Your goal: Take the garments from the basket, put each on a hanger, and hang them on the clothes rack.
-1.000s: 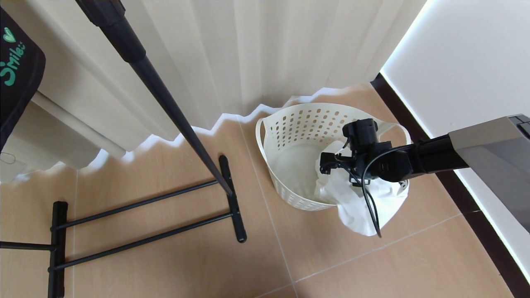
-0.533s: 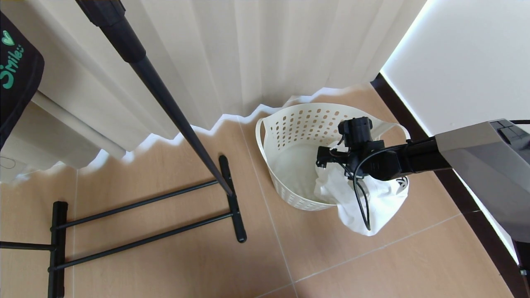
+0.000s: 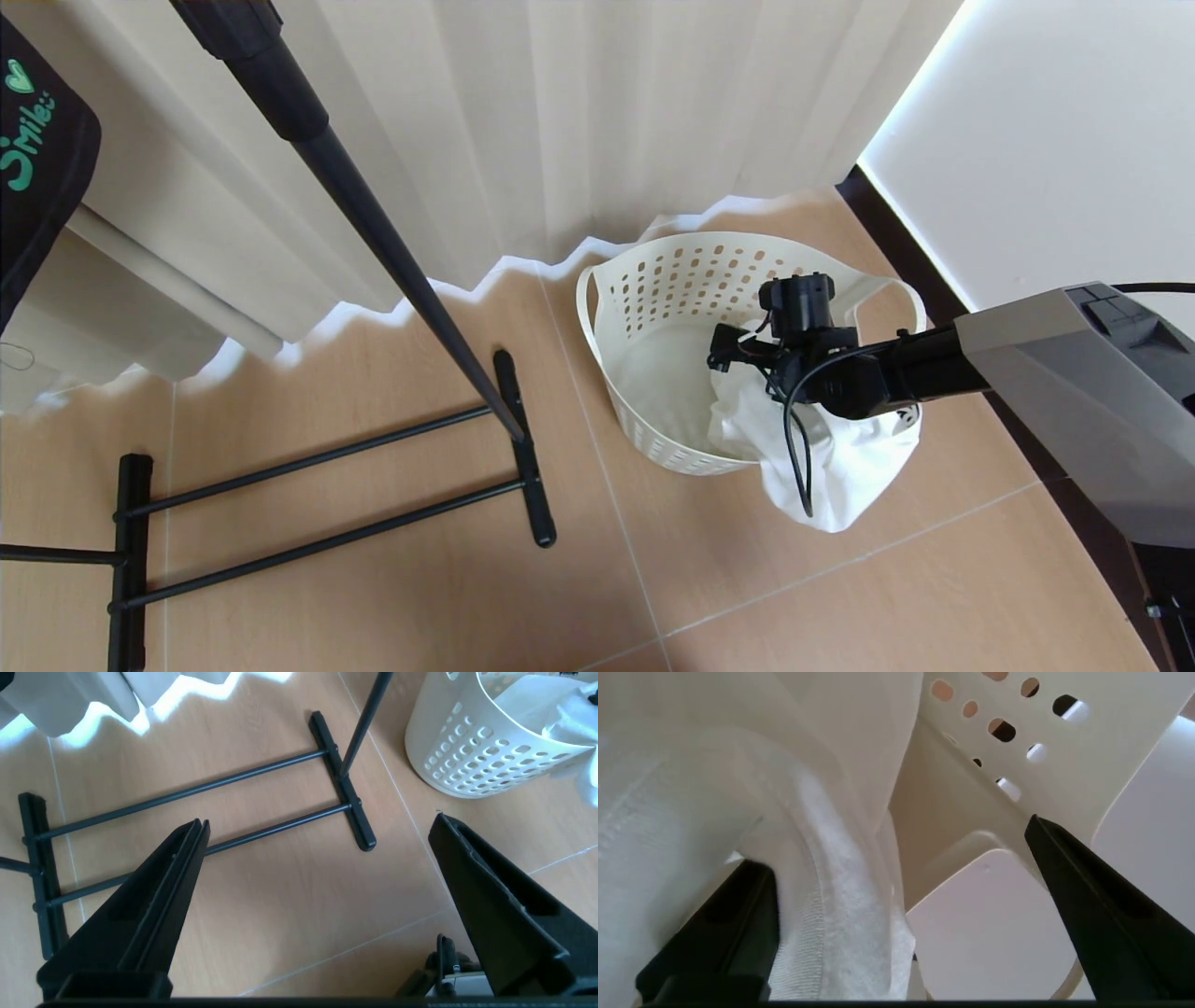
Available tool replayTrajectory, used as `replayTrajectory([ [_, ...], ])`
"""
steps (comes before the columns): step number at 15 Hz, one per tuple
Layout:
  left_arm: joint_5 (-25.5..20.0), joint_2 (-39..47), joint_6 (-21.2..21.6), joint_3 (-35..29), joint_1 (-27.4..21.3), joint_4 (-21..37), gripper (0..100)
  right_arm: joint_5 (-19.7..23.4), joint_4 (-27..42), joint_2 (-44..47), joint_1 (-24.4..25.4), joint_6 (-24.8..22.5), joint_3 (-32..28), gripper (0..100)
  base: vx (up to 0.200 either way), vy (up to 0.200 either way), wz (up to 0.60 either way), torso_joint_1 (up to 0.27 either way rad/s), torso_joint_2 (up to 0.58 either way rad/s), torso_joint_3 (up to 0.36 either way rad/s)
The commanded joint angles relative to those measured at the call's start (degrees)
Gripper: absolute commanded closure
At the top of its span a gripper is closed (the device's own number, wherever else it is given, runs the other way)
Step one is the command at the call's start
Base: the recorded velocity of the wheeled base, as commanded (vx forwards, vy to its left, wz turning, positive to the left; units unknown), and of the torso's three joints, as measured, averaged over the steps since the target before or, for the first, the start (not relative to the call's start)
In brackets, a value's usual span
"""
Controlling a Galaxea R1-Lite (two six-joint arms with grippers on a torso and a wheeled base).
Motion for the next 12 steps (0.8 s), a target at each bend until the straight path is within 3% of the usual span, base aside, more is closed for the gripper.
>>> replayTrajectory([
  [1,-0.04,0.08,-0.01,0.0,0.01,-0.01,0,0.19,0.14,-0.72,-0.25,0.32,0.22,0,0.0,0.0,0.0,0.0,0.0,0.0],
  [4,-0.04,0.08,-0.01,0.0,0.01,-0.01,0,5.02,0.84,-1.16,-0.95,3.13,0.57,0,0.0,0.0,0.0,0.0,0.0,0.0],
  [7,0.05,0.08,-0.01,0.0,0.01,-0.01,0,14.95,3.3,-2.65,-2.18,4.27,1.45,0,0.0,0.0,0.0,0.0,0.0,0.0],
  [12,0.05,0.08,-0.01,0.0,0.01,-0.01,0,20.14,2.69,-2.13,-2.62,6.12,1.19,0,0.0,0.0,0.0,0.0,0.0,0.0],
])
